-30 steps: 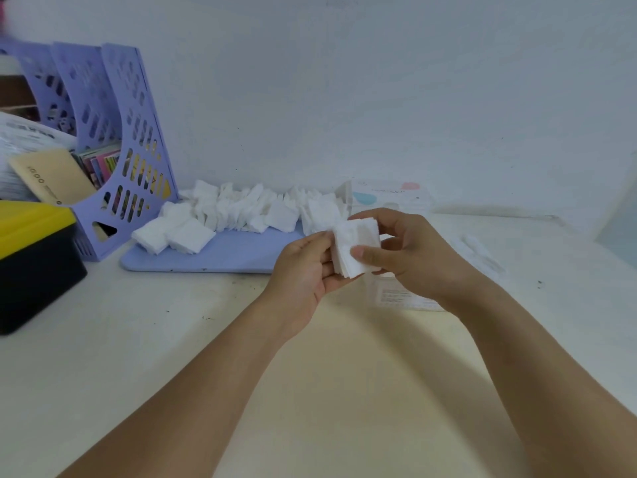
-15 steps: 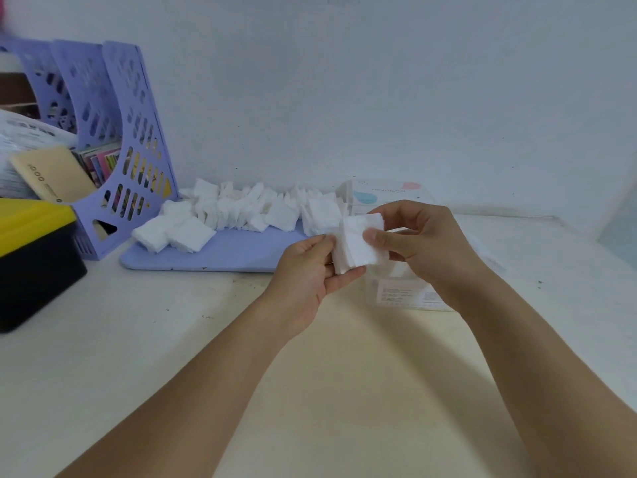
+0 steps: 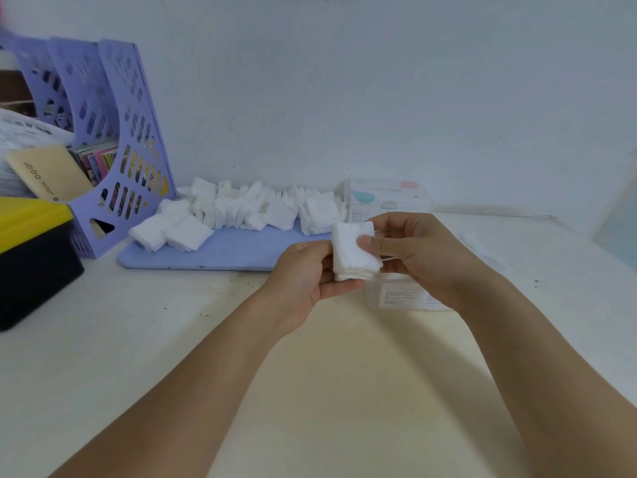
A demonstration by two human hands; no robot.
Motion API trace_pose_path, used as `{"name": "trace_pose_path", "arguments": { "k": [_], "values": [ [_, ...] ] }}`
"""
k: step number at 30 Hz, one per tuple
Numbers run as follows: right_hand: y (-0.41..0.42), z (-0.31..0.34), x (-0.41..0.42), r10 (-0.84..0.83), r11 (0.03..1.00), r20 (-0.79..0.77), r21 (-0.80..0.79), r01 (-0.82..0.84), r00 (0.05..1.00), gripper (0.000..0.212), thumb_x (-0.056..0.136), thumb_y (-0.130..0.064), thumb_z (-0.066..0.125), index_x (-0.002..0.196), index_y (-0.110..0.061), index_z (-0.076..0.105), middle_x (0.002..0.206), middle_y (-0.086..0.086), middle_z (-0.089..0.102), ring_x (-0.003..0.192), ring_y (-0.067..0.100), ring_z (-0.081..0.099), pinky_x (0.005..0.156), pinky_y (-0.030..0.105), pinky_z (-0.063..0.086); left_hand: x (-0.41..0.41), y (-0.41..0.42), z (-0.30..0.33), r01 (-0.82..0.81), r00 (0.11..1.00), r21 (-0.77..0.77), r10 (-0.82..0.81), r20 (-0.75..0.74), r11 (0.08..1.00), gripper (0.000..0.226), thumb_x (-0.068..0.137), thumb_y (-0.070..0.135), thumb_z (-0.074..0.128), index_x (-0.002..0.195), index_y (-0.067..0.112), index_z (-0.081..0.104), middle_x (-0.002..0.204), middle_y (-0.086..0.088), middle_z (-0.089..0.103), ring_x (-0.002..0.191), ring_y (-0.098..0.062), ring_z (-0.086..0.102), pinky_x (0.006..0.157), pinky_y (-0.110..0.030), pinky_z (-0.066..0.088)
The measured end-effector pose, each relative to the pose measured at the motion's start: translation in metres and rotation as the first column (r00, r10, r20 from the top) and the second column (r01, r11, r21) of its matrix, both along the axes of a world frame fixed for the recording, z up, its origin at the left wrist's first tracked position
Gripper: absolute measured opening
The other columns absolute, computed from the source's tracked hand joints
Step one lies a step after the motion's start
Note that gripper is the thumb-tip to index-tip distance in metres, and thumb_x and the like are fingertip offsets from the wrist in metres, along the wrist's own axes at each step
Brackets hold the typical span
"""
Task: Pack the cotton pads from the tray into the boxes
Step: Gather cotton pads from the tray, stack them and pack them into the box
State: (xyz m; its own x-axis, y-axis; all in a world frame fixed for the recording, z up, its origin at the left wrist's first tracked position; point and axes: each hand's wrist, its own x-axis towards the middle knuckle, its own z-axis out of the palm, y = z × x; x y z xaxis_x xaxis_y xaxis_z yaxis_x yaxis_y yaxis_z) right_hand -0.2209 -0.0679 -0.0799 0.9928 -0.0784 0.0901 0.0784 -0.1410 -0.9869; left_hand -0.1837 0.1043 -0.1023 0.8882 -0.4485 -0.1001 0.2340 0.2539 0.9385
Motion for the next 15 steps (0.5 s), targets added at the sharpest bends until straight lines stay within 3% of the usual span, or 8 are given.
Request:
{"name": "trace_pose_path", "arguments": {
  "k": [5,9,15],
  "values": [
    [0.0004,-0.0029,0.0031,-0.045,0.998,0.027,-0.033,0.046,0.999,0.020,0.086,-0.008,0.077,0.105,-0.002,0.073,0.109,0.020,0.072,0.086,0.023,0.071,0.080,0.033,0.060,0.0018,-0.0002,0.0008,-0.003,1.000,-0.019,0.002,-0.016,1.000,0.029,0.103,0.012,0.045,0.119,0.005,0.068,0.101,-0.014,0.077,0.088,-0.022,0.076,0.072,-0.032,0.063],
    [0.0012,-0.0019,0.0028,-0.059,0.996,0.083,-0.058,0.064,0.995,0.013,0.086,-0.007,0.077,0.099,-0.006,0.074,0.095,0.016,0.071,0.076,0.017,0.069,0.073,0.025,0.056,0.0037,0.0019,0.0047,0.047,0.997,-0.085,-0.052,-0.061,0.995,0.034,0.100,0.019,0.045,0.121,0.002,0.066,0.109,-0.020,0.074,0.089,-0.027,0.073,0.074,-0.036,0.063],
    [-0.0024,0.0008,0.0016,-0.066,0.998,0.080,0.016,0.065,0.995,0.012,0.088,-0.002,0.073,0.100,-0.001,0.072,0.096,0.016,0.075,0.082,0.021,0.074,0.072,0.025,0.058,0.0046,0.0056,-0.0005,0.117,0.988,-0.020,-0.114,0.101,0.993,0.039,0.087,-0.016,0.057,0.121,0.002,0.065,0.117,-0.018,0.072,0.099,-0.025,0.073,0.080,-0.030,0.061]
  ]
}}
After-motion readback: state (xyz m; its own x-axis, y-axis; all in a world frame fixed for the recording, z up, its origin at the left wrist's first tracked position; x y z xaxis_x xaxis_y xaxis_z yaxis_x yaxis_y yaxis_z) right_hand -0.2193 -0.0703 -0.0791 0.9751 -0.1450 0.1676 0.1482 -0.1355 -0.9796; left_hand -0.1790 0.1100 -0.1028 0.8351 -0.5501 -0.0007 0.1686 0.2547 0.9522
